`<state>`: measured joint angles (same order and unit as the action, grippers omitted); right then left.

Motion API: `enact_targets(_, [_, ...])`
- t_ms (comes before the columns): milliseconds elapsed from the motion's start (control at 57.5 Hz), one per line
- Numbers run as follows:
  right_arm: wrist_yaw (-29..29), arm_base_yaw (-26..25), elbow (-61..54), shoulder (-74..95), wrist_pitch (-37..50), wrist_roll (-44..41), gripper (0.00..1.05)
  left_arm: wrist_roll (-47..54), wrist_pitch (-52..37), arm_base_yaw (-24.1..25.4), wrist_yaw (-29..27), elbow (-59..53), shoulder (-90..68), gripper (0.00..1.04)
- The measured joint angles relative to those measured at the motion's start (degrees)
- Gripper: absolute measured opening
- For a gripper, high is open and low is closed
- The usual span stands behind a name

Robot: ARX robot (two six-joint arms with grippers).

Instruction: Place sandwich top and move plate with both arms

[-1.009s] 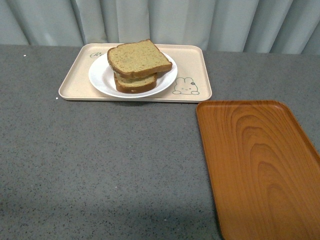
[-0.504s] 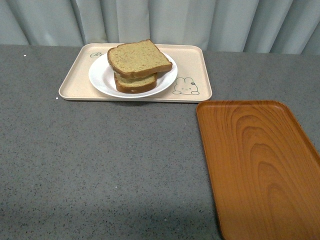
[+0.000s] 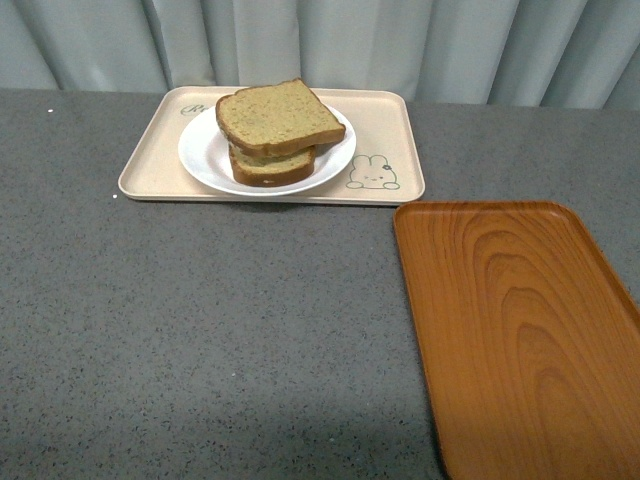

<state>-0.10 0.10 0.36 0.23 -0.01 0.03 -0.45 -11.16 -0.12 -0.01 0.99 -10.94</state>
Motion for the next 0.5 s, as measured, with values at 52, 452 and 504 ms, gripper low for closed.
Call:
enact_targets(52, [0.0, -0.02, 0.0, 0.0, 0.0, 0.0, 0.96, 0.0, 0.59, 0.0, 0.02, 0.0, 0.57, 0.04])
enact_targets(452, [0.0, -0.02, 0.0, 0.0, 0.0, 0.0, 0.96, 0.0, 11.04, 0.0, 0.02, 0.0, 10.62, 0.07])
enact_targets(504, [0.0, -0.02, 0.0, 0.0, 0.0, 0.0, 0.96, 0.0, 11.04, 0.0, 0.02, 0.0, 10.64, 0.16])
